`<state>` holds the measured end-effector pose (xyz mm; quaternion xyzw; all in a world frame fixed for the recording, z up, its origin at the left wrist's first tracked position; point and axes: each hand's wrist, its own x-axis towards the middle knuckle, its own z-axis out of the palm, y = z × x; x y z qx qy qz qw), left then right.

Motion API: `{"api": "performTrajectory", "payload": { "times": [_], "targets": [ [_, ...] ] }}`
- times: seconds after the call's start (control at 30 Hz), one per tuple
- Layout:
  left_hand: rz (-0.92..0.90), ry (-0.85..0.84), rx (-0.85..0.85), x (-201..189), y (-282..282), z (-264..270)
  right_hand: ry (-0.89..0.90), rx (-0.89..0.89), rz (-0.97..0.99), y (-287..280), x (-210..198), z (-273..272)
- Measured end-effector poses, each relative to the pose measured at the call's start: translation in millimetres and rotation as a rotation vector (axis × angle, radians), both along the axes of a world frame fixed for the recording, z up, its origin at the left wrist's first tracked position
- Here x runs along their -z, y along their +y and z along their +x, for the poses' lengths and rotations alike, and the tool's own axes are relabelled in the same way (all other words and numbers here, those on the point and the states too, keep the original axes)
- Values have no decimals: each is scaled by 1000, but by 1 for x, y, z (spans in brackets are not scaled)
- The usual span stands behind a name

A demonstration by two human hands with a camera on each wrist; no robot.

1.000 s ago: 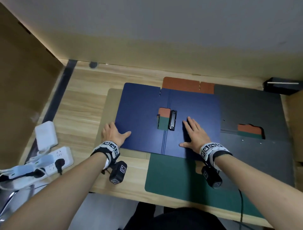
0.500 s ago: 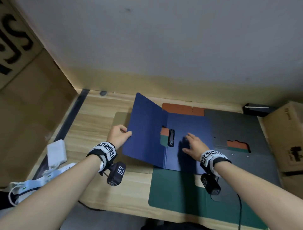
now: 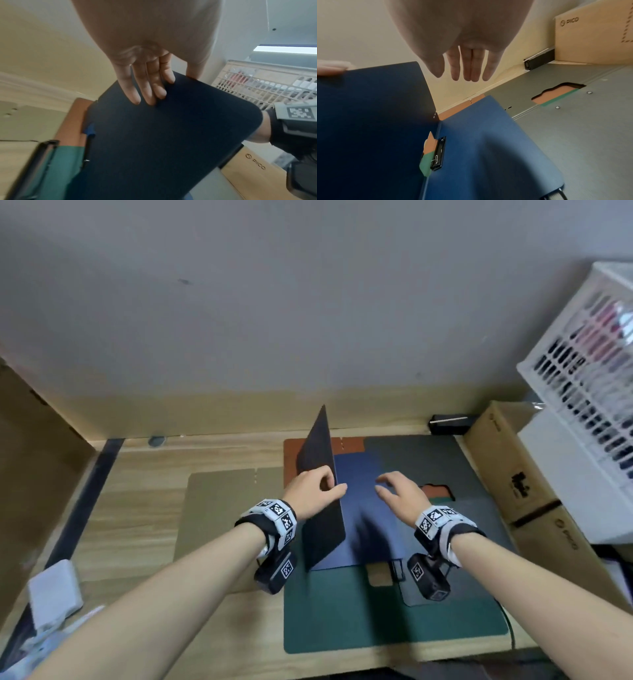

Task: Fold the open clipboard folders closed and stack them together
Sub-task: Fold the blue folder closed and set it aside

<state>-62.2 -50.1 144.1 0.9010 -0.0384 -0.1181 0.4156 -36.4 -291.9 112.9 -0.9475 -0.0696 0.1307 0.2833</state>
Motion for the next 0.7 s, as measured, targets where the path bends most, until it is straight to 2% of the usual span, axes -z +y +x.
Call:
{"api": "performTrajectory", "payload": {
  "times": [0.17, 0.3, 0.4, 0.53, 0.6, 0.7],
  "targets": [
    [60, 35, 119, 19, -47, 17, 69, 126, 70, -27, 14, 9],
    [201, 146, 182, 53, -51, 29, 212, 210, 157, -40, 39, 20],
    [293, 260, 97, 86, -34, 32, 325, 228, 126, -47, 69, 27],
    [377, 408, -97, 123, -6, 19, 427, 260, 119, -46, 103, 35],
    [367, 467, -173, 135, 1, 10, 422, 287, 121, -42, 117, 41],
    [248, 503, -285, 145, 0, 2, 462, 342, 151, -37, 137, 50]
  ]
}}
